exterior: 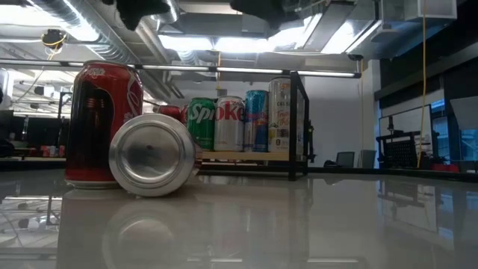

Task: Place canned beverage on shelf
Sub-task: Put the red white soda can on the shelf aligned with other red white soda can

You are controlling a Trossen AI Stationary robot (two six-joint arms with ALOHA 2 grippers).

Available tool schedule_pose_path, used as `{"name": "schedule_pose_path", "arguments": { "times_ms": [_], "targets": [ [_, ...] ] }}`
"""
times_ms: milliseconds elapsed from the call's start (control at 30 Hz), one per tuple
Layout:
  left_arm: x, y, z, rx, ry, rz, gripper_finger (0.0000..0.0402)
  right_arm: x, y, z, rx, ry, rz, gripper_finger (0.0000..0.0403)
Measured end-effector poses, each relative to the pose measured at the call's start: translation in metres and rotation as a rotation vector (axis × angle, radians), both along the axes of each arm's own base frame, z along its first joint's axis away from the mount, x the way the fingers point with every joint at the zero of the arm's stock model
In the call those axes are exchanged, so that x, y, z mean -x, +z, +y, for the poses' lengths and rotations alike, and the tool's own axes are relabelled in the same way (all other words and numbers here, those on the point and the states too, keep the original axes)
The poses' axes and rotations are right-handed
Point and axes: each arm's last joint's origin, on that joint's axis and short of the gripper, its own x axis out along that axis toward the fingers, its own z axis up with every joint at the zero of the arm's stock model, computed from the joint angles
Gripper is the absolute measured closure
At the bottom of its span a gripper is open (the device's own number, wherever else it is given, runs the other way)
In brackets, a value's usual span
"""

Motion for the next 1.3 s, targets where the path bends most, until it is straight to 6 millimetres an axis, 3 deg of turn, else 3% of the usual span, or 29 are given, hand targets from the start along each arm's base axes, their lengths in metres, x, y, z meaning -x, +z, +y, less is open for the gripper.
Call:
{"name": "schedule_pose_path", "arguments": {
  "times_ms": [200,467,1167,1300],
  "targets": [
    [0.015,-0.005,-0.007,0.12,-0.004,0.076,0.0245,-0.009,-0.005,0.0,0.009,0.003,-0.03,0.0031],
    [0.008,-0.01,-0.02,0.315,-0.101,0.126,0.0246,-0.01,-0.005,0.0,0.011,0.003,-0.038,0.0031],
    [0.005,-0.012,-0.021,0.295,-0.08,0.132,0.0245,-0.01,-0.005,0.0,0.017,-0.005,-0.038,0.0031],
    [0.005,-0.012,-0.021,0.299,-0.078,0.132,0.0221,-0.01,-0.005,0.0,0.017,-0.006,-0.039,0.0031]
  ]
}}
